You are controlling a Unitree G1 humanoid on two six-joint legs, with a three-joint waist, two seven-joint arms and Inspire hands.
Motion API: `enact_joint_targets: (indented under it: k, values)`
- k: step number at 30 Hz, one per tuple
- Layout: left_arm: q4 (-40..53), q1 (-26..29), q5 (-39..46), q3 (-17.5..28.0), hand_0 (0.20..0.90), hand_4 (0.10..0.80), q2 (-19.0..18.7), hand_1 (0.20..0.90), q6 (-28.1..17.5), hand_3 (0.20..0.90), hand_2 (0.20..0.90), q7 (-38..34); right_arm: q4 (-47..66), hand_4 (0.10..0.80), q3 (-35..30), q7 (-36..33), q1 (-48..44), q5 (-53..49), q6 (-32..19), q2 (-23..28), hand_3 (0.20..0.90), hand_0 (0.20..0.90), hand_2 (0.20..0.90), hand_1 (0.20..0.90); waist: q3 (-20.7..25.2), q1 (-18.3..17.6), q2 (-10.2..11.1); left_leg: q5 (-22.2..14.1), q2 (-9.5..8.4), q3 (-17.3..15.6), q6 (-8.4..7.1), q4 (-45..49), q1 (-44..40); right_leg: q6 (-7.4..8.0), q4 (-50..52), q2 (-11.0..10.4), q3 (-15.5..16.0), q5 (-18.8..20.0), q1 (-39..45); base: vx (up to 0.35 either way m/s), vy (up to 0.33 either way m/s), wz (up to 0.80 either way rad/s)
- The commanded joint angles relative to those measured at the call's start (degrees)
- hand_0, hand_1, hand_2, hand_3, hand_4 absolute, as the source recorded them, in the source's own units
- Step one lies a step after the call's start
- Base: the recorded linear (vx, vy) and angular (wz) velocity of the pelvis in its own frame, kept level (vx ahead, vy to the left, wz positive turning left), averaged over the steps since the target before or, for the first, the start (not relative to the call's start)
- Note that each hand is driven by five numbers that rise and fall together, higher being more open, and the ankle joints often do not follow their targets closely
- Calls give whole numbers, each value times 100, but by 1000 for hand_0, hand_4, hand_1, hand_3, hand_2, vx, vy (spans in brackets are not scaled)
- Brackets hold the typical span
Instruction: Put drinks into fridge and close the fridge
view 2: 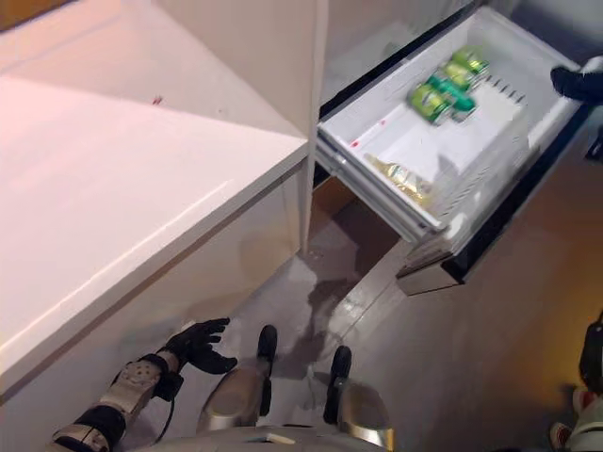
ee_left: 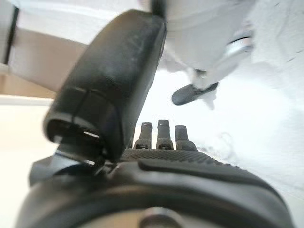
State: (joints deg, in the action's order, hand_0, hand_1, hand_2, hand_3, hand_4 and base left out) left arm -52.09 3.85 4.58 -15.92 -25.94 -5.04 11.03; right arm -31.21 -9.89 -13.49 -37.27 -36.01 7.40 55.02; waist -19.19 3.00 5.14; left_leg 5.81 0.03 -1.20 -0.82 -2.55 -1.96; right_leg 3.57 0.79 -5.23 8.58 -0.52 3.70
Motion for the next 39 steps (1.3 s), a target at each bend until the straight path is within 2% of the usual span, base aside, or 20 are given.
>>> enact_joint_targets:
  k: [1,3,8,12,15,21,29,31,32,33,34,39]
  values:
    - [-310,-166,-37,-326,900,800,243,900,-69,900,900,4,262,800,-134,-409,373,-725,-1020,-43,900,900,900,900,980,-146,-244,-1205,-273,-365,291,469,-262,-99,622,402,73,-577,-102,28,8,-22]
    - [-399,-133,-22,-373,900,800,300,900,-64,900,900,12,205,800,-276,-429,524,-1178,-1096,-414,900,900,900,900,1022,-183,-281,-1298,-285,-404,321,587,-309,-99,696,364,47,-620,-68,36,0,-11]
    - [-454,-103,81,-405,900,800,367,900,37,900,900,41,247,800,-371,-357,791,-1713,-1385,-948,900,900,900,900,975,-208,-310,-1622,-338,-418,413,1220,-218,-173,1050,276,-21,-782,-97,58,-13,-19]
    - [-417,-132,207,-402,900,800,428,900,134,900,900,-36,342,800,-409,-256,885,-2098,-1559,-1225,900,900,900,900,685,-141,-299,-2119,-367,-361,527,2254,188,-332,1739,122,49,-1037,-325,5,-13,-2]
    - [-342,-113,364,-366,900,800,478,900,214,900,900,-220,326,800,-403,-322,777,-2439,-1543,-1300,900,900,900,900,364,-60,-323,-2395,-420,-298,648,3030,713,-449,2506,23,109,-1241,-762,-88,-7,3]
    - [-167,-95,662,-280,900,800,528,900,176,900,900,-480,38,800,-279,-381,353,-2941,-1343,-1306,900,900,900,900,-86,65,-398,-2699,-486,-300,801,4008,1439,-639,3661,-94,142,-1589,-1516,-115,12,9]
    - [12,-131,971,-204,900,800,519,900,42,900,900,-715,-518,800,200,216,-259,-2704,-1085,-1121,900,900,900,900,-490,236,-562,-2643,-612,-241,830,4493,2052,-775,4533,-254,233,-1790,-2233,-55,56,0]
    - [73,-138,1040,-188,900,800,506,900,26,900,900,-728,-606,800,331,381,-399,-2597,-1027,-1070,900,900,900,900,-554,271,-607,-2591,-624,-227,823,4473,2113,-783,4593,-263,247,-1791,-2321,-10,58,3]
    - [116,-150,1080,-167,900,800,506,900,16,900,900,-734,-626,800,440,447,-503,-2528,-1021,-1031,900,900,900,900,-593,294,-637,-2698,-652,-175,791,4497,2102,-744,4683,-245,191,-1929,-2337,-38,55,7]
    - [144,-152,1101,-160,900,800,506,900,8,900,900,-741,-627,800,484,475,-558,-2481,-1035,-1011,900,900,900,900,-634,307,-659,-2532,-644,-214,807,4452,2175,-794,4661,-276,258,-1800,-2410,41,53,7]
    - [165,-167,1129,-159,900,800,505,900,4,900,900,-744,-633,800,552,515,-633,-2406,-1033,-999,900,900,900,900,-644,329,-676,-2661,-674,-162,783,4494,2150,-751,4750,-255,202,-1943,-2405,-39,59,-3]
    - [261,-226,1235,-134,900,800,488,900,-63,900,900,-704,-531,800,949,927,-1072,-2101,-1097,-937,900,900,900,900,-745,450,-749,-2489,-722,-99,721,4365,2255,-768,4848,-286,277,-1958,-2535,-2,34,1]
